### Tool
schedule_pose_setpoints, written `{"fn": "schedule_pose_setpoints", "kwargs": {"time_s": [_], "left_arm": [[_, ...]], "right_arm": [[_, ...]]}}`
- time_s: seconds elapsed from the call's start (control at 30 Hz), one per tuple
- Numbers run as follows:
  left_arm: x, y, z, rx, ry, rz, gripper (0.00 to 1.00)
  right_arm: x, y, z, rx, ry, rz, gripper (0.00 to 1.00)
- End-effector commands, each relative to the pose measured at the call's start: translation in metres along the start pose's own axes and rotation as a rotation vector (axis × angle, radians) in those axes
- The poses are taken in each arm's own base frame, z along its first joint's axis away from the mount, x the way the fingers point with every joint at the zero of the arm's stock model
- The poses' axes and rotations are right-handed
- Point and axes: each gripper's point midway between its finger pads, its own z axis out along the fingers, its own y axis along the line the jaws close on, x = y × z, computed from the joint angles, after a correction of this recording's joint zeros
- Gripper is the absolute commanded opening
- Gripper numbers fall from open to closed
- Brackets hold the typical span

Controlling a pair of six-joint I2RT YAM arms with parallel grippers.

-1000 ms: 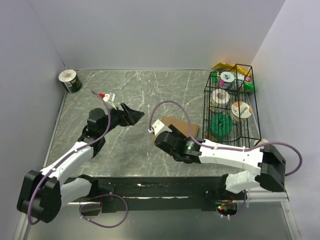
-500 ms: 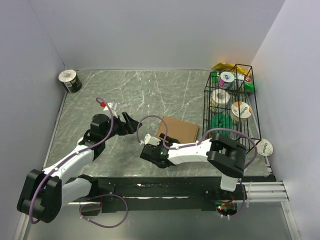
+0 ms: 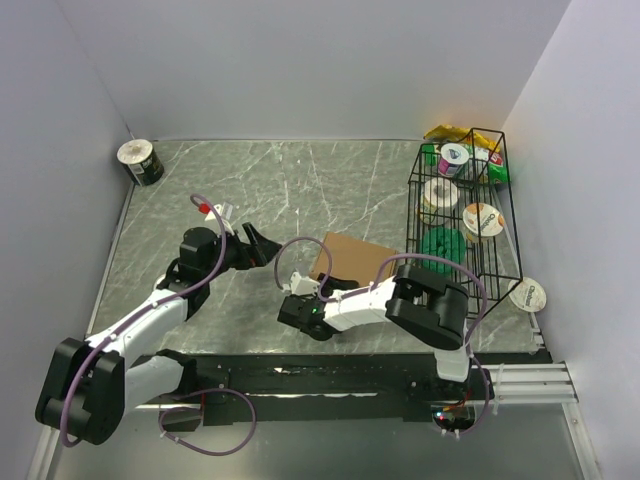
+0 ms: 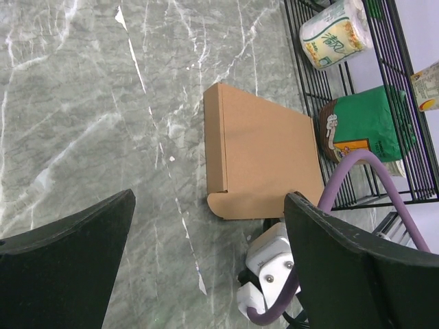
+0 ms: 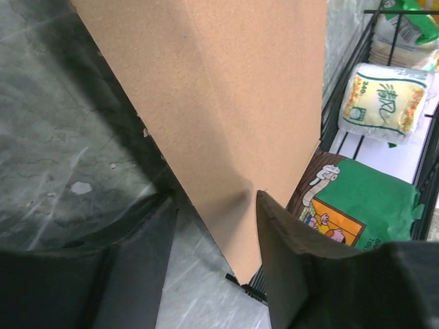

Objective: Fold the paper box

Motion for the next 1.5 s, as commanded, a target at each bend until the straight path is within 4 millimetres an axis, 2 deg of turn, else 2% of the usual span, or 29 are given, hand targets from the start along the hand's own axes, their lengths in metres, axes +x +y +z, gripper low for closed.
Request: {"fn": "schedule_pose_setpoints", "kwargs": {"time_s": [0.0,0.07,0.2,0.3,0.47,0.5,0.57,0.63,0.67,0.73,0.77,0.83,0.9,0.97,1.0,1.03,1.1,1.13,1.17,1.23,1.27,1.33,1.43,1.47], "left_arm": [[-0.012,-0.014,-0.001,0.058,-0.034,0.034,0.96],[-0.012,-0.015,-0.001,0.062,-0.035,0.034,0.96],[-0.011,-0.015,-0.002,0.064,-0.029,0.032,0.96],[-0.011,-0.016,-0.003,0.063,-0.031,0.034,0.96],[-0.016,-0.022,-0.008,0.070,-0.035,0.042,0.96],[-0.020,-0.024,-0.009,0.073,-0.039,0.042,0.96],[-0.024,-0.030,-0.013,0.082,-0.045,0.046,0.96],[-0.032,-0.037,-0.015,0.090,-0.059,0.053,0.96],[-0.033,-0.037,-0.018,0.080,-0.054,0.049,0.96],[-0.042,-0.044,-0.023,0.085,-0.072,0.058,0.96],[-0.042,-0.044,-0.026,0.077,-0.067,0.056,0.96],[-0.050,-0.052,-0.033,0.091,-0.089,0.061,0.96],[-0.054,-0.055,-0.039,0.092,-0.101,0.063,0.96],[-0.059,-0.062,-0.046,0.107,-0.125,0.072,0.96],[-0.060,-0.064,-0.049,0.111,-0.129,0.076,0.96],[-0.062,-0.067,-0.053,0.122,-0.141,0.082,0.96],[-0.058,-0.071,-0.056,0.151,-0.133,0.090,0.96],[-0.059,-0.077,-0.059,0.185,-0.146,0.105,0.96],[-0.057,-0.079,-0.059,0.206,-0.143,0.111,0.96],[-0.048,-0.079,-0.057,0.234,-0.122,0.097,0.96],[-0.046,-0.079,-0.056,0.243,-0.118,0.093,0.96],[-0.037,-0.077,-0.052,0.257,-0.085,0.066,0.96],[-0.035,-0.080,-0.049,0.286,-0.082,0.054,0.96],[-0.037,-0.081,-0.049,0.296,-0.093,0.061,0.96]], "right_arm": [[-0.011,-0.013,0.003,0.064,-0.025,0.045,0.46],[-0.010,-0.015,0.004,0.079,-0.031,0.030,0.41],[-0.012,-0.021,0.004,0.079,-0.037,0.044,0.15],[-0.013,-0.029,0.001,0.077,-0.042,0.007,0.09],[-0.019,-0.047,-0.021,0.000,-0.038,0.028,0.08],[-0.023,-0.058,-0.030,-0.021,-0.057,0.061,0.07],[-0.027,-0.058,-0.043,-0.134,-0.068,0.077,0.07],[-0.035,-0.070,-0.060,-0.217,-0.101,0.129,0.06],[-0.037,-0.061,-0.068,-0.330,-0.109,0.142,0.06],[-0.042,-0.071,-0.077,-0.419,-0.123,0.199,0.06],[-0.045,-0.064,-0.085,-0.516,-0.132,0.210,0.06],[-0.050,-0.073,-0.089,-0.594,-0.140,0.250,0.06],[-0.050,-0.067,-0.099,-0.726,-0.133,0.247,0.06],[-0.054,-0.074,-0.101,-0.798,-0.140,0.261,0.06],[-0.057,-0.070,-0.109,-0.871,-0.156,0.264,0.06],[-0.058,-0.078,-0.104,-0.881,-0.156,0.284,0.06],[-0.056,-0.078,-0.109,-0.958,-0.158,0.265,0.07],[-0.061,-0.078,-0.118,-1.028,-0.178,0.266,0.08],[-0.061,-0.083,-0.113,-1.047,-0.181,0.275,0.08],[-0.065,-0.087,-0.115,-1.112,-0.193,0.292,0.08],[-0.064,-0.094,-0.109,-1.122,-0.188,0.315,0.08],[-0.070,-0.101,-0.108,-1.162,-0.192,0.329,0.09],[-0.073,-0.101,-0.107,-1.239,-0.173,0.341,0.09],[-0.075,-0.095,-0.108,-1.296,-0.165,0.337,0.09]]}}
